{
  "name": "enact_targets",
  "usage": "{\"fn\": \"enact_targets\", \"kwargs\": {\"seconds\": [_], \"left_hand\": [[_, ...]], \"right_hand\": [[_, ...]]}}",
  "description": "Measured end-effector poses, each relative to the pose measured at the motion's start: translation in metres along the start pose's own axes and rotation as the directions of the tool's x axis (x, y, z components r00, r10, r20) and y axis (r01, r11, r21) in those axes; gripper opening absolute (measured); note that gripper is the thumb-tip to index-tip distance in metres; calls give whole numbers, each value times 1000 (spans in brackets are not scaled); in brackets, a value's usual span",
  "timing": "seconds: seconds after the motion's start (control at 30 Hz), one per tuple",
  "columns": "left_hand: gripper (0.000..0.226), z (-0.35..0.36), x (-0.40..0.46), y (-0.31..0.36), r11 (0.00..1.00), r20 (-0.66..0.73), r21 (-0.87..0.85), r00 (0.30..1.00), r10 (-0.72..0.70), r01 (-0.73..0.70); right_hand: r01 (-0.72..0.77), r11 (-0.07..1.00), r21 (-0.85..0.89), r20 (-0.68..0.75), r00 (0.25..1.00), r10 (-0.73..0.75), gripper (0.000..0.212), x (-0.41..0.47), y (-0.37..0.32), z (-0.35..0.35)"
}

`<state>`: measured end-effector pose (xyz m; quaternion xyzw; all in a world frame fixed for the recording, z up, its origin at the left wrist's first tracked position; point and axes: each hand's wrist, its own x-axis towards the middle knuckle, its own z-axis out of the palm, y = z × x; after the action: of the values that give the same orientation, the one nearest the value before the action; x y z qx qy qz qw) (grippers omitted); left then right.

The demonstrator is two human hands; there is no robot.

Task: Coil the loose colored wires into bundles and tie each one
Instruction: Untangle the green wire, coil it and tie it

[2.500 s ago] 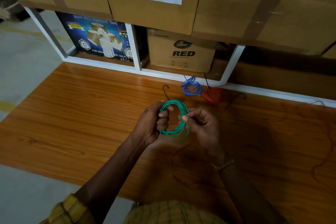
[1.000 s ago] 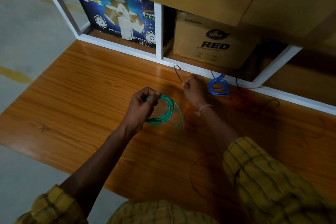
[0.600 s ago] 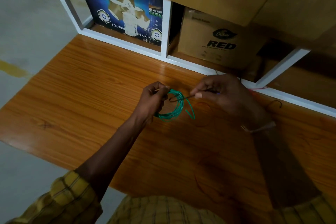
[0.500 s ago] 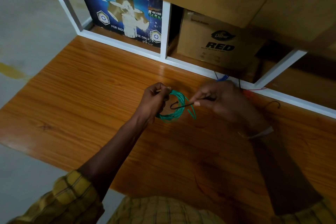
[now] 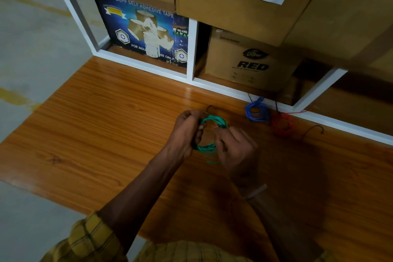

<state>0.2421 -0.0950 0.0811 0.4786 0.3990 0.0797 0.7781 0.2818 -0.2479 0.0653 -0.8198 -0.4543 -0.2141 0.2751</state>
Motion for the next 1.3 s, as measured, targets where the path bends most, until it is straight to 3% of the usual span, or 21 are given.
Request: {"fn": "enact_targets", "kwargs": {"seconds": [0.13,0.2,0.33,0.43,0.53,0.67,0.8,0.97,1.07,1.3], "left_hand": [[26,0,0,4,997,40,-19,997,-68,69],[25,1,-2,8,999,58,-22,997,-43,45],[28,4,-11,13,978,112,121,982,155,-168],[33,8,-20,14,921,194,235,943,270,-312],[36,11,-28,15,890,241,289,927,288,-352],[34,14,-37,16,861,259,317,910,324,-397],[19,20,-39,15,824,187,286,872,452,-489],[19,18,-38,16,823,152,250,860,488,-511],[20,17,-43,18,830,215,182,845,489,-527],[15,17,-51,23,787,304,217,806,507,-577]], "right_hand": [[44,999,11,-71,997,-44,14,-1,-1,-5],[54,998,27,-98,994,-51,13,0,-2,-11],[-60,979,193,-114,990,83,12,6,-1,-23],[-177,905,387,-110,966,236,14,18,-2,-38],[-304,765,568,-73,907,415,20,31,-4,-50],[-389,453,802,48,798,601,41,39,2,-53],[-428,184,885,209,718,664,34,38,8,-52],[-399,35,916,285,711,642,21,35,11,-53],[-383,-54,922,330,706,627,19,34,12,-56],[-338,-269,902,432,699,569,17,31,19,-57]]}}
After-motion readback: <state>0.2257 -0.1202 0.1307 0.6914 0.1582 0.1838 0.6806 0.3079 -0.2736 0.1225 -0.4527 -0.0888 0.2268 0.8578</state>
